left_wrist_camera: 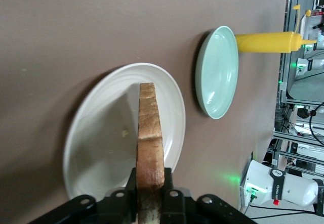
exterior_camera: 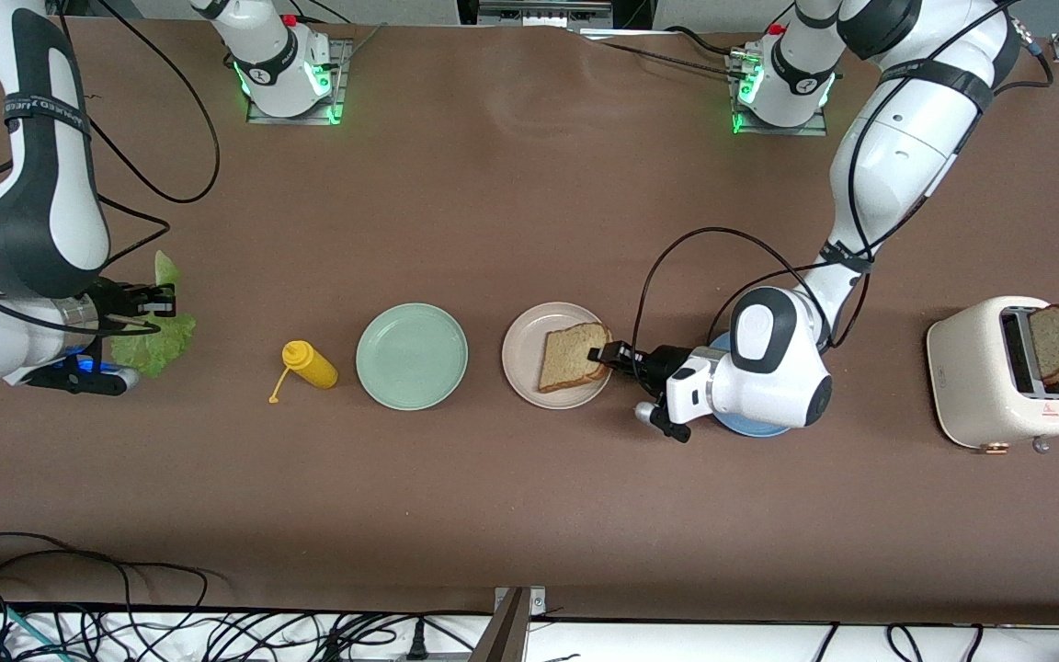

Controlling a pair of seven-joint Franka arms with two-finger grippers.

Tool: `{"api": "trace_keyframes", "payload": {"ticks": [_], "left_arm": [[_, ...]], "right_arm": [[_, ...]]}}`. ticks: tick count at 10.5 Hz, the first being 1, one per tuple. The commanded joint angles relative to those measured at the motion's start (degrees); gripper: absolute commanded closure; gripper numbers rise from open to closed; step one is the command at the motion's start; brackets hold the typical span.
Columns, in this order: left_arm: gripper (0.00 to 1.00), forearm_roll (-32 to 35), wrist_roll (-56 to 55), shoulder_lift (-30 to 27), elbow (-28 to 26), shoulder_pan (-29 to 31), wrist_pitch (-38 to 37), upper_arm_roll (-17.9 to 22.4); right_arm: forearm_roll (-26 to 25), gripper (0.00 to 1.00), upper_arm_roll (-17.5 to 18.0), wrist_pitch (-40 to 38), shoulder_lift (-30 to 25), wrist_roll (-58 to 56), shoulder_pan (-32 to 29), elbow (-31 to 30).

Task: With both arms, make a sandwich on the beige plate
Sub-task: 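Carry the toast slice onto the beige plate with the left gripper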

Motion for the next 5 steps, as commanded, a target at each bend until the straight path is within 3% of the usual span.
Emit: {"api": "trace_keyframes", "payload": {"ticks": [1,3,5], "left_arm": [[0.00,-1.18,3.97,0.71,0.63,0.05,-0.61,0.85],[0.00,-0.74,3.98,0.18,0.45,1.01,-1.05,1.55],[0.00,7.57,3.71,-1.04,0.80,1.10,-0.97,2.52]], "right_arm": [[-0.48,1.00,0.39,-0.83,-0.14,0.38,-0.09,2.17],[-0.48,1.00,0.39,-1.09,-0.14,0.47,0.08,2.17],[-0.40,1.00,0.47,-1.27,-0.14,0.29,0.34,2.34]]}}
